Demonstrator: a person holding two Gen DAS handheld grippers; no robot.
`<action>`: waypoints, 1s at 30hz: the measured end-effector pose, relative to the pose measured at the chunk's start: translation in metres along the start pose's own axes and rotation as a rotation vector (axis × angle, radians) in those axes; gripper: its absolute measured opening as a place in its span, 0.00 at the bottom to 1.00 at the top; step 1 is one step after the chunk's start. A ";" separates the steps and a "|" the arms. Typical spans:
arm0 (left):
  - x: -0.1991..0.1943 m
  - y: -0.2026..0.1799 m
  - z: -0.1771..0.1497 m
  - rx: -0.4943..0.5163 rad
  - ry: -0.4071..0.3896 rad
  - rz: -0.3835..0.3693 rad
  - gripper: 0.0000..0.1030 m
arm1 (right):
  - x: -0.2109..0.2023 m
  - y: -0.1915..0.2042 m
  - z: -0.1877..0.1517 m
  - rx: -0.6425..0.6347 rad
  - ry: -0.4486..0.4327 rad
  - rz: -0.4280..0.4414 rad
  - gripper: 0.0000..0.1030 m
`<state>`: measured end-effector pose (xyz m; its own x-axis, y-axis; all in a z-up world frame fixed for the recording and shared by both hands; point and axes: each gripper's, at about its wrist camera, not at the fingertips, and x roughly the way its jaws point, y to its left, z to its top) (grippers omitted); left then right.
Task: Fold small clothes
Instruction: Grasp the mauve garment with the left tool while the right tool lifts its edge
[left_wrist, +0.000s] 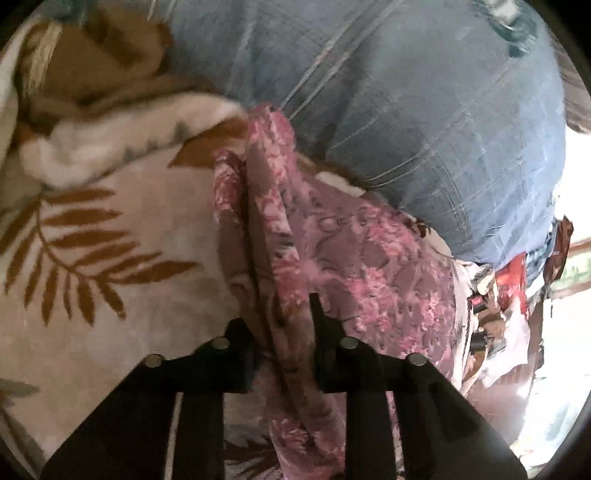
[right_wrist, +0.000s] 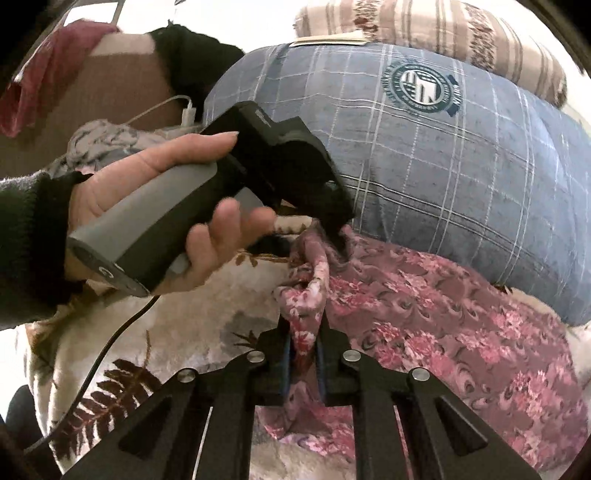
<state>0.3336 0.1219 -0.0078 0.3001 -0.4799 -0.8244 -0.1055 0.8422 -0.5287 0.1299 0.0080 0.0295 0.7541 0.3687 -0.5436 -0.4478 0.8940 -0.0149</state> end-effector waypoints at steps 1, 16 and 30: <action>-0.003 -0.007 -0.001 0.016 -0.016 0.003 0.12 | -0.002 -0.004 0.000 0.017 -0.005 0.005 0.09; -0.031 -0.141 -0.029 0.225 -0.114 0.010 0.11 | -0.087 -0.085 -0.004 0.262 -0.169 0.010 0.09; 0.039 -0.239 -0.057 0.302 -0.090 0.129 0.11 | -0.114 -0.192 -0.057 0.504 -0.206 0.066 0.08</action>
<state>0.3160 -0.1117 0.0751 0.3863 -0.3526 -0.8523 0.1335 0.9357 -0.3265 0.1021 -0.2205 0.0463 0.8331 0.4254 -0.3534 -0.2500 0.8597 0.4455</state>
